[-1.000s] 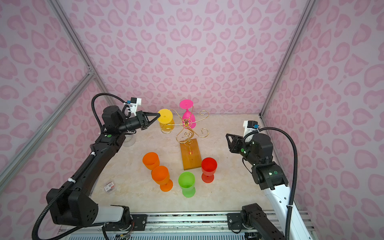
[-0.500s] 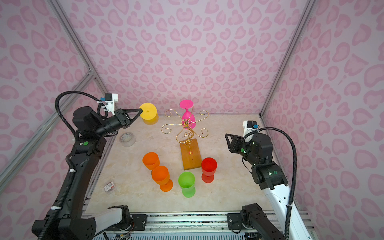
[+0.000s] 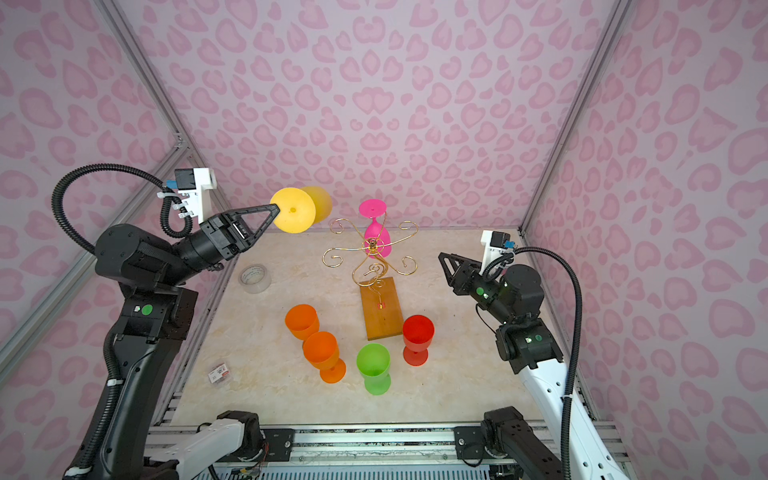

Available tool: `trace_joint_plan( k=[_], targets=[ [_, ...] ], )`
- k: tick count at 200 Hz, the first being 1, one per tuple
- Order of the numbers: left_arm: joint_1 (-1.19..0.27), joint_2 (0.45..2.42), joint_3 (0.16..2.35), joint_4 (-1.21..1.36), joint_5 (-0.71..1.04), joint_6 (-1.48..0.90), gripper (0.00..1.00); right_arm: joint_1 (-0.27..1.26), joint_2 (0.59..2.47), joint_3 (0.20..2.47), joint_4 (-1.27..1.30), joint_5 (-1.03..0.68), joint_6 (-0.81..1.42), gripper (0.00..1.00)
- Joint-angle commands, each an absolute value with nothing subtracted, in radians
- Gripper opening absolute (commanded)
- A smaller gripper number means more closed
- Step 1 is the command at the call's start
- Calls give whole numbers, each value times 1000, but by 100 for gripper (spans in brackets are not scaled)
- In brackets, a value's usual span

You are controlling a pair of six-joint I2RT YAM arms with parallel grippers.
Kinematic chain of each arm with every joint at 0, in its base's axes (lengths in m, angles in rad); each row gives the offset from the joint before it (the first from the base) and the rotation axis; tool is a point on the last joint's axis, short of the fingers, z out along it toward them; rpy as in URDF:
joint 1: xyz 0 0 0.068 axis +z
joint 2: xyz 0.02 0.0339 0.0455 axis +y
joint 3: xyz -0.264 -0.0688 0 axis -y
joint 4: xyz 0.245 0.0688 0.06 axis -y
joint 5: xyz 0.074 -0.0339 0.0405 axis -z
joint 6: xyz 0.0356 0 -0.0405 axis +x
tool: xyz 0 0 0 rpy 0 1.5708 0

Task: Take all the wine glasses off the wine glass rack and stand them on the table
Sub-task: 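Raise the yellow glass toward the right gripper while the right gripper reaches its bowl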

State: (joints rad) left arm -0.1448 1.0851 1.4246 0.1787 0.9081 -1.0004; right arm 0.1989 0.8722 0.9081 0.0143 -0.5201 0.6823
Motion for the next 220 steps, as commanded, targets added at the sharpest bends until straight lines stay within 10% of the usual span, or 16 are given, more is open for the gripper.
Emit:
trace_joint_plan(
  k=[1, 220],
  targets=[
    [-187, 1114, 1396, 441, 905, -1150, 2, 201, 891, 895, 252, -580, 774, 42],
    [-485, 1540, 1362, 1231, 881, -1752, 2, 250, 1120, 836, 914, -659, 1092, 49]
  ],
)
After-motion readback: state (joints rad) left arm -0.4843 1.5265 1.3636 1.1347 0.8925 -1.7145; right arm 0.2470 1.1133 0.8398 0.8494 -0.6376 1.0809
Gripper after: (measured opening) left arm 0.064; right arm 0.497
